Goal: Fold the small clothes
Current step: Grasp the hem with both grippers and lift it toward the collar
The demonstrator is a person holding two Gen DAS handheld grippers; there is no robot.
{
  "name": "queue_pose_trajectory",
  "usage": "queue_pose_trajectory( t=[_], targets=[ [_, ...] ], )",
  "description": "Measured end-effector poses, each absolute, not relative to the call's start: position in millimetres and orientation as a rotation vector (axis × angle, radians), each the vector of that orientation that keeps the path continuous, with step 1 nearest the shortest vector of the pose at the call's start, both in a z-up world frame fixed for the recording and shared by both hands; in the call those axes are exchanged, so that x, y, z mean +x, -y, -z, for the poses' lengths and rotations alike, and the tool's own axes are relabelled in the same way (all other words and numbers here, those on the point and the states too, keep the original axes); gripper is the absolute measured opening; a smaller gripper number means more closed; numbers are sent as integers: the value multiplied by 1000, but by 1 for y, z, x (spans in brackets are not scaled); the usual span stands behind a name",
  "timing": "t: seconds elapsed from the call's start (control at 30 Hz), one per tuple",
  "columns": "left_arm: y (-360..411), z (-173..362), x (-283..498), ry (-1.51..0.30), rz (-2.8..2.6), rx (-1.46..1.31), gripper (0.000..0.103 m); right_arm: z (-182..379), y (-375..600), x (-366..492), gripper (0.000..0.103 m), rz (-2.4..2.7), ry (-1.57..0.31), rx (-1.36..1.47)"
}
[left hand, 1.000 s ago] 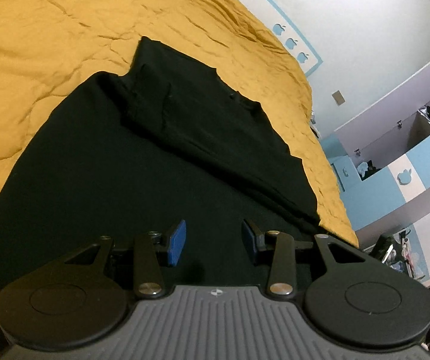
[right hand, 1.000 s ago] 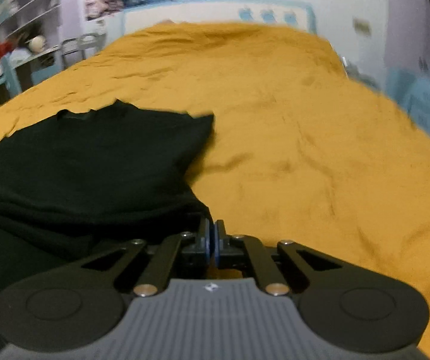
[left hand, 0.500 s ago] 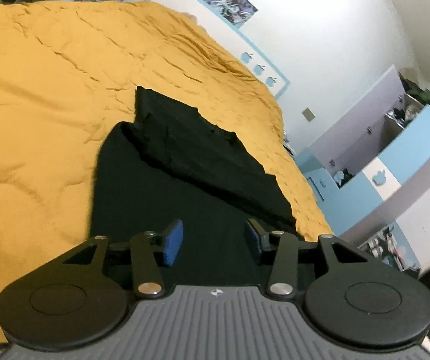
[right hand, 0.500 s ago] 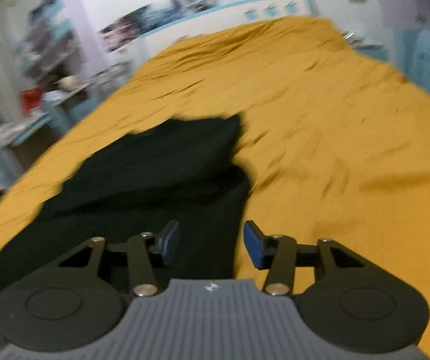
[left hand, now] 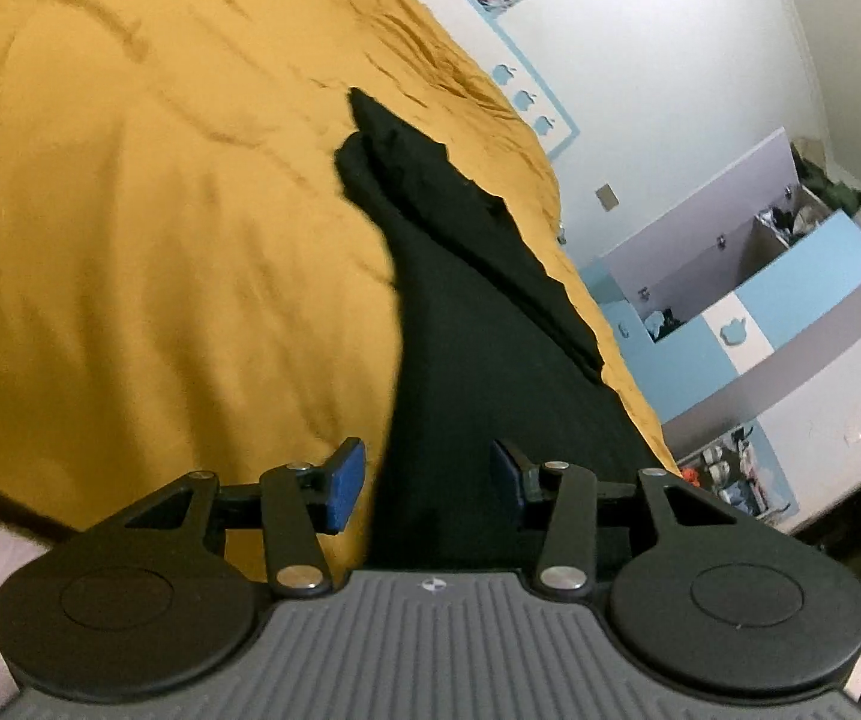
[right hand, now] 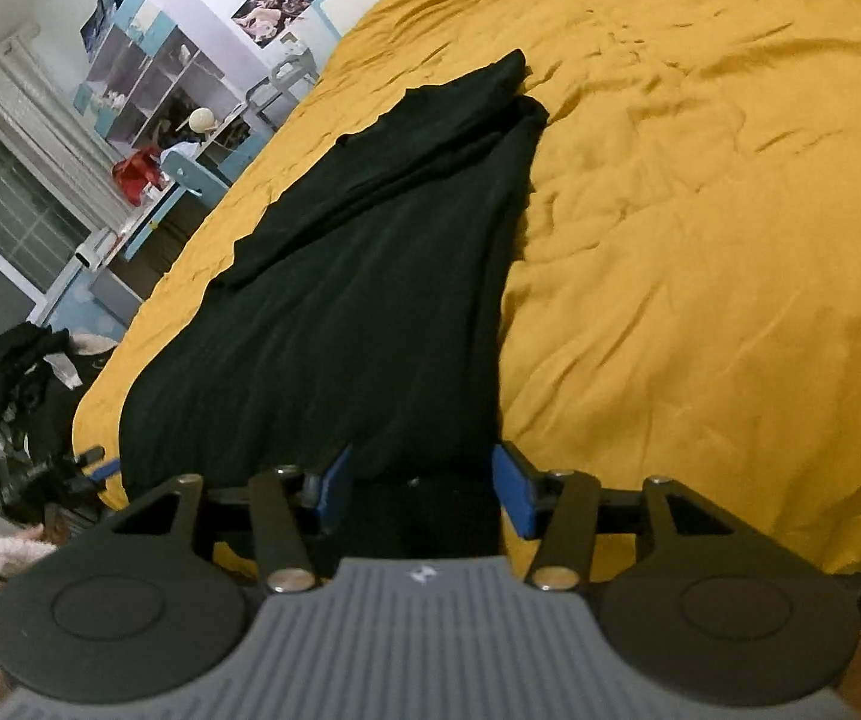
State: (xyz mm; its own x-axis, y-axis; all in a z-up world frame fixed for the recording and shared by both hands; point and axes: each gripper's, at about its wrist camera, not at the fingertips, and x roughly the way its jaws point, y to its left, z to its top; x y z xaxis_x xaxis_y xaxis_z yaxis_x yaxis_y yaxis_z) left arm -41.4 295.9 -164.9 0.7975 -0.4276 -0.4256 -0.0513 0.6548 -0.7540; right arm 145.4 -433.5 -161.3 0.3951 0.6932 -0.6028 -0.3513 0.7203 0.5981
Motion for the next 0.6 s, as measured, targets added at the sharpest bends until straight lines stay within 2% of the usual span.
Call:
queue_pose_trajectory(
  t=[0.2,0.37,0.6],
  targets=[
    [-296,183,-31,-640,381,-891,57,169,439,161,61,-734,-975,462],
    [-289,194,-17,-696,528,-949,57,175,452,167,61,-775,-997,558],
    [-279,191,-7,-733,607,-930,57,181,442,157,61,-865,-1064,529]
  ],
)
